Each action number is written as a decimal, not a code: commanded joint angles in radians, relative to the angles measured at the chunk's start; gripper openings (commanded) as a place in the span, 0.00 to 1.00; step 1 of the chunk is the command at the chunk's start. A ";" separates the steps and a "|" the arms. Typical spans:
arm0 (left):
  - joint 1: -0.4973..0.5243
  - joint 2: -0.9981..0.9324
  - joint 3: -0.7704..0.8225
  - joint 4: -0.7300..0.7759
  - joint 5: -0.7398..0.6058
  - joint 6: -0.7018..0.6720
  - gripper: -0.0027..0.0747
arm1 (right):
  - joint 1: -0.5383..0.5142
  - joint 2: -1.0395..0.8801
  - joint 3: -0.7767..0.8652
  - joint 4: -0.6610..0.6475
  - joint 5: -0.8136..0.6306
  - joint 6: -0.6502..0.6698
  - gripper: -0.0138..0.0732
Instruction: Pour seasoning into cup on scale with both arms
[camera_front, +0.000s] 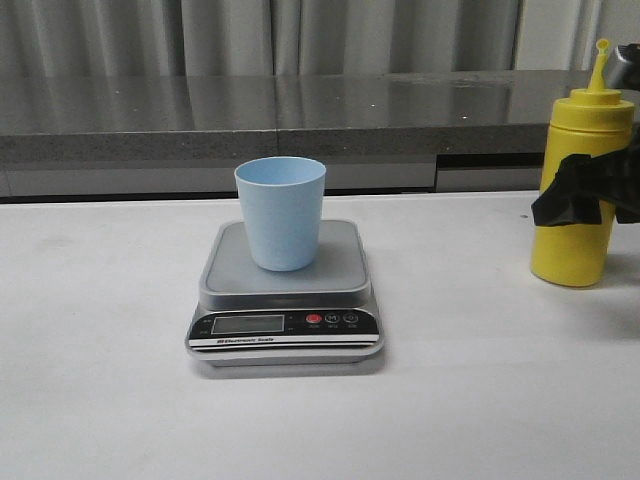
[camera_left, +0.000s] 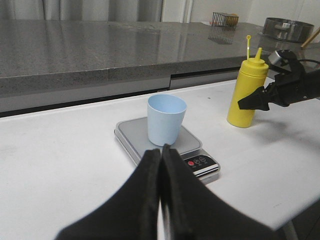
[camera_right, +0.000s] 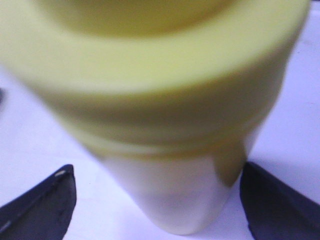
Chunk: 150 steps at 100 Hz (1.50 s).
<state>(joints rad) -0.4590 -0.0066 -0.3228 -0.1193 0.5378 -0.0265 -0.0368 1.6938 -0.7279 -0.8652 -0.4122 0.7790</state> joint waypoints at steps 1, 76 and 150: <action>0.002 -0.014 -0.024 -0.013 -0.077 -0.005 0.01 | -0.007 -0.070 0.002 0.024 -0.041 -0.002 0.91; 0.002 -0.014 -0.024 -0.013 -0.077 -0.005 0.01 | -0.007 -0.569 0.212 0.046 0.116 0.097 0.08; 0.002 -0.014 -0.024 -0.013 -0.077 -0.005 0.01 | -0.004 -1.146 0.440 -0.029 0.150 0.277 0.08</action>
<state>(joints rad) -0.4590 -0.0066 -0.3224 -0.1193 0.5378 -0.0265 -0.0368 0.5955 -0.2695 -0.8619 -0.2209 1.0508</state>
